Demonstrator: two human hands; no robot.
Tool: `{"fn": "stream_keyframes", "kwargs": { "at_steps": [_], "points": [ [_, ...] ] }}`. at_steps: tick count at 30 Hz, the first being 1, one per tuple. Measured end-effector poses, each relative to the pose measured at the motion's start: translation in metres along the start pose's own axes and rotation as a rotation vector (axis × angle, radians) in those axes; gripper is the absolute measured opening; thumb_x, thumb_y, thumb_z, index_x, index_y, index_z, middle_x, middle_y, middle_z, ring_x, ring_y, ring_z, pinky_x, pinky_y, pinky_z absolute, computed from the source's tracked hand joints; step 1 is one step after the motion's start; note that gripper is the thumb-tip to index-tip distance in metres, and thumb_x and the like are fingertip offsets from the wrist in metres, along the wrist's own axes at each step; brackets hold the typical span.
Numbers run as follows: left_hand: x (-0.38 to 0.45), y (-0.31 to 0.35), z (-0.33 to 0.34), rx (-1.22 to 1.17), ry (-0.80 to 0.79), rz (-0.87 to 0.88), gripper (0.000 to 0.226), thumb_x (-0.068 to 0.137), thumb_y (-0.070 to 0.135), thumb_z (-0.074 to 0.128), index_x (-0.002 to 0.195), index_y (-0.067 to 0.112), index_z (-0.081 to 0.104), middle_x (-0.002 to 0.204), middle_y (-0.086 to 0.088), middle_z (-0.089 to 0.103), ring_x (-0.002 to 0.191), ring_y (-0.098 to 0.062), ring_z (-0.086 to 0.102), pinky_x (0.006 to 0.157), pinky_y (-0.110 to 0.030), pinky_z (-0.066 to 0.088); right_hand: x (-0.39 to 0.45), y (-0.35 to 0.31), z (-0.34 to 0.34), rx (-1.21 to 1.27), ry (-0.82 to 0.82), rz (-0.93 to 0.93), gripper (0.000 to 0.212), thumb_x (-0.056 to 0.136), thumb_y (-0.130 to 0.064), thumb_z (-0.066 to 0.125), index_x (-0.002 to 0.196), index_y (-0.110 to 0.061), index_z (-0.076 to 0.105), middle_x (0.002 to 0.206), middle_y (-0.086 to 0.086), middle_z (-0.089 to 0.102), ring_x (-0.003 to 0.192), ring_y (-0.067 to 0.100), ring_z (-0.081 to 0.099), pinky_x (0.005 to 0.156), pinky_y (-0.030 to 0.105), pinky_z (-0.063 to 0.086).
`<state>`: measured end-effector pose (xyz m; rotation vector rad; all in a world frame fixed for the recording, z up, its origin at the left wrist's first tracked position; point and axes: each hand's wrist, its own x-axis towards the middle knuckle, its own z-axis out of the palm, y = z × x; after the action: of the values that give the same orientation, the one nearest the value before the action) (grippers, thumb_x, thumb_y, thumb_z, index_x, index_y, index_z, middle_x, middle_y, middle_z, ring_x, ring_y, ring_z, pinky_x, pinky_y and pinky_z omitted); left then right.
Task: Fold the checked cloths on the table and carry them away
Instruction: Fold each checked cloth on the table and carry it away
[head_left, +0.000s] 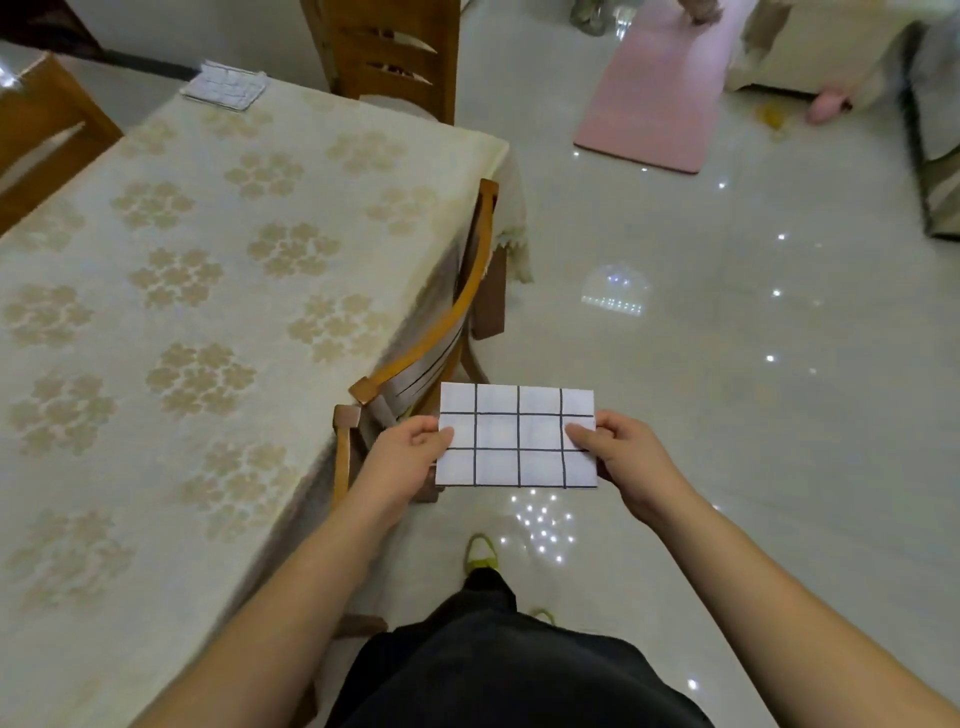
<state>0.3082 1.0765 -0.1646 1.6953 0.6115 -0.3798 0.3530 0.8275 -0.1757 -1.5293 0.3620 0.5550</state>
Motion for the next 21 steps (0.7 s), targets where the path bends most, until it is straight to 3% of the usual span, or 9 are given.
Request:
{"fn": "stream_keyframes", "kwargs": {
  "at_steps": [2,5,9,12,14,18,21],
  "points": [
    [0.02,0.008,0.001,0.047,-0.035,0.024,0.012,0.094,0.028,0.061,0.102,0.022,0.067,0.092,-0.002,0.075,0.086,-0.019,0.072,0.076,-0.035,0.06,0.01,-0.005,-0.006,-0.003,0.024,0.018,0.004,0.089,-0.006,0.065,0.092,-0.004,0.063,0.06,-0.008,0.064,0.066,0.014,0.064,0.073,0.035,0.055],
    [0.052,0.02,0.005,0.101,-0.068,0.046,0.01,0.09,0.037,0.063,0.092,0.03,0.069,0.093,-0.011,0.073,0.091,-0.033,0.069,0.085,-0.053,0.056,0.026,-0.018,-0.011,0.012,0.041,0.03,0.008,0.088,-0.006,0.065,0.096,-0.004,0.064,0.069,-0.001,0.065,0.069,0.015,0.066,0.071,0.033,0.056],
    [0.083,0.041,0.017,0.105,-0.115,0.097,0.016,0.086,0.038,0.065,0.092,0.025,0.071,0.089,-0.013,0.072,0.089,-0.036,0.068,0.087,-0.051,0.055,0.047,-0.031,-0.018,0.073,0.105,0.051,0.013,0.09,-0.013,0.065,0.102,-0.007,0.067,0.092,0.008,0.074,0.08,0.02,0.07,0.072,0.034,0.057],
    [0.107,0.052,0.025,0.047,-0.17,0.058,0.025,0.082,0.04,0.068,0.098,0.02,0.07,0.091,-0.011,0.074,0.087,-0.028,0.07,0.084,-0.042,0.055,0.062,-0.04,-0.027,0.075,0.164,0.038,0.012,0.09,-0.012,0.065,0.101,-0.006,0.068,0.091,0.008,0.074,0.08,0.02,0.07,0.074,0.036,0.058],
    [0.124,0.059,0.032,0.013,-0.189,0.01,0.037,0.078,0.042,0.072,0.105,0.017,0.069,0.097,-0.007,0.075,0.094,-0.025,0.071,0.088,-0.046,0.056,0.072,-0.044,-0.036,0.064,0.18,0.033,0.013,0.089,-0.012,0.066,0.099,-0.004,0.068,0.09,0.01,0.073,0.079,0.021,0.069,0.075,0.036,0.058],
    [0.155,0.077,0.051,-0.048,-0.202,-0.046,0.018,0.088,0.018,0.069,0.103,0.007,0.069,0.095,-0.009,0.075,0.09,-0.025,0.072,0.081,-0.039,0.059,0.101,-0.051,-0.058,0.075,0.202,0.064,0.015,0.086,-0.011,0.07,0.096,0.0,0.068,0.089,0.014,0.073,0.075,0.021,0.069,0.065,0.031,0.057],
    [0.18,0.09,0.068,-0.05,-0.191,-0.062,0.016,0.088,0.017,0.069,0.101,0.006,0.07,0.094,-0.009,0.075,0.087,-0.023,0.073,0.076,-0.034,0.059,0.128,-0.06,-0.075,0.104,0.201,0.083,0.014,0.085,-0.01,0.071,0.094,0.001,0.068,0.083,0.012,0.073,0.07,0.019,0.069,0.059,0.026,0.055]
  ]
}}
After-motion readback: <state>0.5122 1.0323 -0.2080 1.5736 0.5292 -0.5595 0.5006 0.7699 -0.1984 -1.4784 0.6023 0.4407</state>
